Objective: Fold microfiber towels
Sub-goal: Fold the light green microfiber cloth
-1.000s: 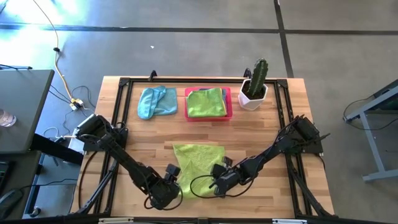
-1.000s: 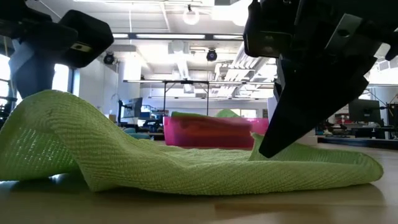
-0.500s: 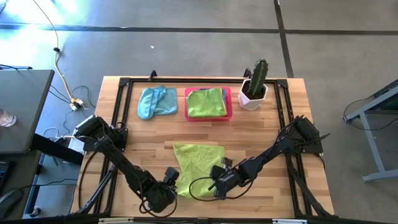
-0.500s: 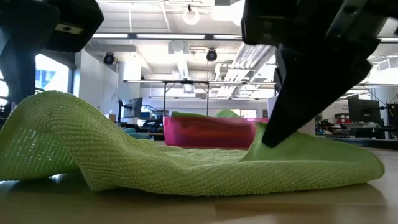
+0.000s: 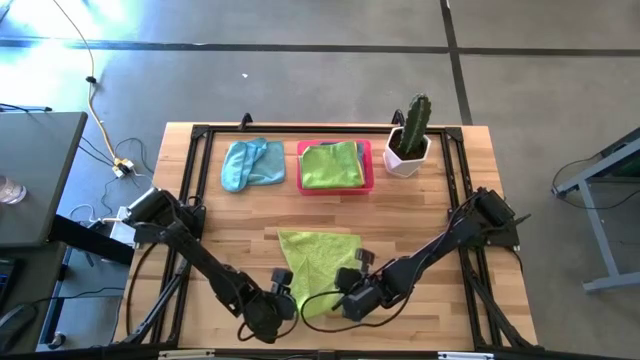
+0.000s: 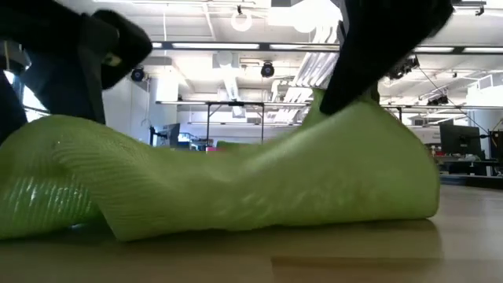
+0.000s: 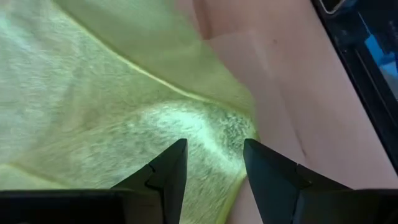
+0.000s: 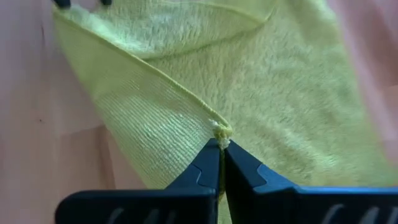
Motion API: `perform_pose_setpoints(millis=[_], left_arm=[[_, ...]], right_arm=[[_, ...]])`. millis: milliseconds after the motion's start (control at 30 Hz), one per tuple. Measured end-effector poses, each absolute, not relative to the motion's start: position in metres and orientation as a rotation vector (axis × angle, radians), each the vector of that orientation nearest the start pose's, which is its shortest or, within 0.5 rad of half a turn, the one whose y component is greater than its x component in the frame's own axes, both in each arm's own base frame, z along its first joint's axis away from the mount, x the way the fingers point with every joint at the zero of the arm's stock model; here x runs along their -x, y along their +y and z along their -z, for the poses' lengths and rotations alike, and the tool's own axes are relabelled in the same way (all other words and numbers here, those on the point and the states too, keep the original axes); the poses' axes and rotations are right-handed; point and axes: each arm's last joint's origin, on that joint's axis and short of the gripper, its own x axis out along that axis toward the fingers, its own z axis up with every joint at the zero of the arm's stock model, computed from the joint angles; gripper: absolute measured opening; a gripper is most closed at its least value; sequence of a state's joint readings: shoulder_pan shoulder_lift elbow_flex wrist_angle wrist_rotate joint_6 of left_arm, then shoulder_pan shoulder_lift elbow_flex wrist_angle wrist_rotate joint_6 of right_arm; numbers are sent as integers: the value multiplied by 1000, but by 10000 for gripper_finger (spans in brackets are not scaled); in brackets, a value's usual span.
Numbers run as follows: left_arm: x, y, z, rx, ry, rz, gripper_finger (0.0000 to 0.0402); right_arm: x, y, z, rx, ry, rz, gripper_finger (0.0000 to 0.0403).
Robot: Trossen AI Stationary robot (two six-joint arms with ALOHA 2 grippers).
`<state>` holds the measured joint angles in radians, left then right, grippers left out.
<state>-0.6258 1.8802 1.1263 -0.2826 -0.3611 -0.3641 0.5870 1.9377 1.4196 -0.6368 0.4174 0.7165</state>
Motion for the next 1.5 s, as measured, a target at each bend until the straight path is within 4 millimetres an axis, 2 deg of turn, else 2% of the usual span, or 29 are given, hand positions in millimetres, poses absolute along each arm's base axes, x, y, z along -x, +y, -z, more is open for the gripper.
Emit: perform_pose_setpoints(millis=[200, 433, 600, 767, 900, 1167, 1267, 1367, 1500], left_arm=[[-307, -210, -127, -174, 977, 57, 150], [-305, -209, -122, -288, 1006, 90, 150], [-308, -205, -120, -388, 1004, 123, 150], [-315, -197, -109, -367, 1063, 155, 145], [-318, -194, -106, -347, 1083, 170, 123], [-321, -188, -108, -302, 1105, 218, 15], [-320, -189, -110, -284, 1106, 221, 8], [-316, -192, -120, -268, 1094, 226, 4], [-306, -192, -143, -209, 1118, 200, 3]], right_arm=[[-334, 209, -218, -15, 1015, 264, 0], [-332, 209, -237, 22, 1044, 285, 0], [-334, 210, -239, 12, 1030, 281, 0], [-333, 212, -239, -5, 1032, 280, 0], [-331, 215, -239, 2, 1034, 261, 0], [-326, 225, -240, 3, 1018, 229, 0], [-323, 230, -240, 11, 1018, 215, 0], [-320, 234, -240, 16, 1018, 205, 0], [-319, 236, -240, 38, 1017, 185, 0]])
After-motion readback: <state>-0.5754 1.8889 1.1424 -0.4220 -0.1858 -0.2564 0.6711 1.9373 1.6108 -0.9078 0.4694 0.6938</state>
